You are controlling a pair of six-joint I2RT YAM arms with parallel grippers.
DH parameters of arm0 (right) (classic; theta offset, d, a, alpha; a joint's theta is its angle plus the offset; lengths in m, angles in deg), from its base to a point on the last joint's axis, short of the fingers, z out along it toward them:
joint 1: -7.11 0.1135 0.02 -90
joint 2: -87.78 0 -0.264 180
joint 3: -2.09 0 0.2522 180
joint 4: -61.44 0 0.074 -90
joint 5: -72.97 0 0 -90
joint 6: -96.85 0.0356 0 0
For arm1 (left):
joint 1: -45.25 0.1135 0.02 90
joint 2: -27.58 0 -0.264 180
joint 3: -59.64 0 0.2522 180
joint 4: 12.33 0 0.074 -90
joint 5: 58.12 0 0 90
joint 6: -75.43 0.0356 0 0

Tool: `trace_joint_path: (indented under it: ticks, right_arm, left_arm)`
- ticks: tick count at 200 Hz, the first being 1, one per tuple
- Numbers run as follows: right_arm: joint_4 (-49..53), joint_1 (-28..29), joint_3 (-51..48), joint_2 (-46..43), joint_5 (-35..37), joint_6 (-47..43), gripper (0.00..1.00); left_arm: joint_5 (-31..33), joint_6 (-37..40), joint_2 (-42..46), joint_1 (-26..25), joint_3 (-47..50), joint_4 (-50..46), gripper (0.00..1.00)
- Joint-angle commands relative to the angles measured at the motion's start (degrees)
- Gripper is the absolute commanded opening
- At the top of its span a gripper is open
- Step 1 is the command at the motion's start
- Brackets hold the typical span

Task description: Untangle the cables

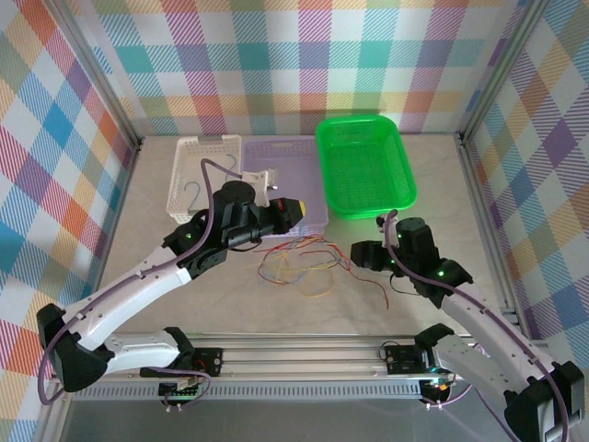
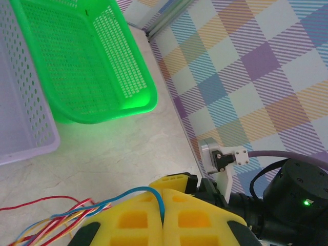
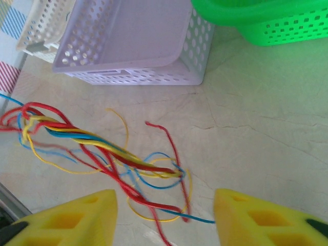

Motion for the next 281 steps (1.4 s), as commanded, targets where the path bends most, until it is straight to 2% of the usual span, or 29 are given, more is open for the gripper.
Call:
trace_joint_path:
  ticks: [1,20,42,62,104,120,143,160,175,199,211,229,255,281]
  right_arm:
    - [-4.0,0.0,-0.8,0.9,-1.8,-0.6,0.59]
    - [-8.8,2.3,-1.8,0.9,-2.7,-0.9,0.60]
    - [-12.0,5.3,-2.2,2.1,1.6,-3.6,0.64]
    - [-15.3,5.9,-2.5,4.3,0.1,-5.4,0.67]
    - [-22.9,9.0,-4.0,9.8,-0.9,-7.2,0.66]
    - [-25.1,10.2,-3.9,13.0,-1.5,-7.2,0.58]
    - [-26.0,11.3,-3.5,16.7,-1.3,-7.0,0.34]
    - [-27.2,11.7,-4.1,17.7,-1.3,-5.9,0.31]
    - [-28.1,12.0,-4.7,18.2,-1.2,-5.6,0.20]
    - [-30.0,12.4,-6.2,18.2,-0.9,-5.0,0.10]
    - [-30.9,12.3,-6.8,18.3,-1.3,-4.5,0.11]
    - [-31.2,12.5,-7.2,17.8,-2.3,-4.1,0.19]
    - [-34.3,12.5,-9.1,15.2,-4.3,-3.1,0.45]
    - [-36.9,12.7,-10.5,14.2,-5.2,-2.9,0.51]
  left_arm:
    - [-0.4,0.2,0.0,0.4,-3.4,2.5,0.00]
    - [-1.4,0.3,-1.4,0.4,-4.8,2.8,0.00]
    - [-2.4,0.2,-2.7,0.4,-6.2,3.1,0.00]
    - [-2.8,0.3,-3.0,0.4,-7.6,2.6,0.00]
    - [-2.6,0.8,-2.2,0.4,-9.6,1.1,0.00]
    - [-2.7,0.4,-2.1,0.4,-10.0,1.0,0.00]
    - [-1.9,0.8,-1.7,0.4,-11.0,0.1,0.00]
    - [-1.2,1.7,-1.3,0.4,-12.0,-0.6,0.00]
    - [-0.8,2.1,-0.9,0.5,-12.9,-1.2,0.00]
    - [-0.1,2.6,-0.2,0.6,-14.2,-1.7,0.00]
    - [0.0,3.0,0.1,0.6,-14.6,-2.0,0.00]
    - [-0.1,2.9,0.1,0.7,-14.6,-2.1,0.00]
    - [0.0,2.6,0.7,0.8,-13.8,-1.7,0.00]
    - [0.0,2.5,0.6,0.8,-13.7,-1.5,0.00]
